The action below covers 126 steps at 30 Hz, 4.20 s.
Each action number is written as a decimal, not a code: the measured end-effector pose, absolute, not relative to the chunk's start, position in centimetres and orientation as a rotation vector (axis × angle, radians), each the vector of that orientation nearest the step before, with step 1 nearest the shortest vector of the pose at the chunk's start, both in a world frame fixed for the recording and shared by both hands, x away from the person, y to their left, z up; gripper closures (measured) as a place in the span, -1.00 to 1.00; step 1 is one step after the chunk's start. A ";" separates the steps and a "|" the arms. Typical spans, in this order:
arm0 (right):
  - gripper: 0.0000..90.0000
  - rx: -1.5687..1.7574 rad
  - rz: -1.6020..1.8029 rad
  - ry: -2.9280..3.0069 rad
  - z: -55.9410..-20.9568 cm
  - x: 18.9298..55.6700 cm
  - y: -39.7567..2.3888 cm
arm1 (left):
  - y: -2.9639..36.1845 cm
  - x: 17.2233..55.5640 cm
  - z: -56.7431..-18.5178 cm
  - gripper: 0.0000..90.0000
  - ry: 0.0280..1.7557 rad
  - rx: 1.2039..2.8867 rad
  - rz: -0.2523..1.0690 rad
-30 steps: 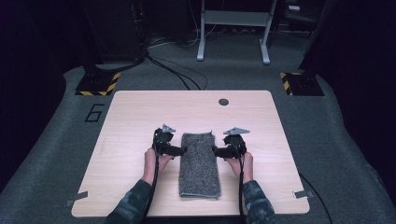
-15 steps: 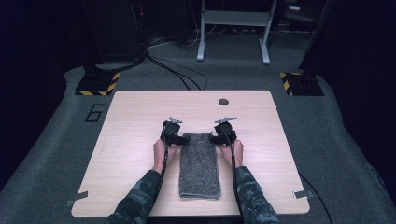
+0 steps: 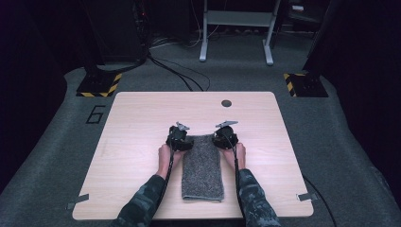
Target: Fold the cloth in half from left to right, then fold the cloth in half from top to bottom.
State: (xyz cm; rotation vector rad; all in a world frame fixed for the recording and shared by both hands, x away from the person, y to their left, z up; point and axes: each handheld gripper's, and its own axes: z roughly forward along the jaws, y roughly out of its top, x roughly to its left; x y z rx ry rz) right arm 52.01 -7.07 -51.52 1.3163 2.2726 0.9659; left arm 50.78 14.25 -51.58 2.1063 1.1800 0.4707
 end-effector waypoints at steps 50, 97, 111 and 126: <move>0.94 1.201 1.065 2.169 -47.5 50.8 -6.4 | 15.1 51.1 -47.9 0.87 1.115 1.986 0.541; 0.91 0.889 1.192 2.102 -46.1 44.2 -8.2 | 15.9 44.5 -46.4 0.84 0.882 1.920 0.628; 0.91 0.932 1.197 2.161 -48.6 42.8 -9.0 | 15.5 42.6 -48.4 0.82 0.890 1.971 0.574; 0.77 0.992 1.122 2.202 -50.6 40.8 -9.5 | 15.5 40.6 -51.0 0.44 0.929 2.008 0.425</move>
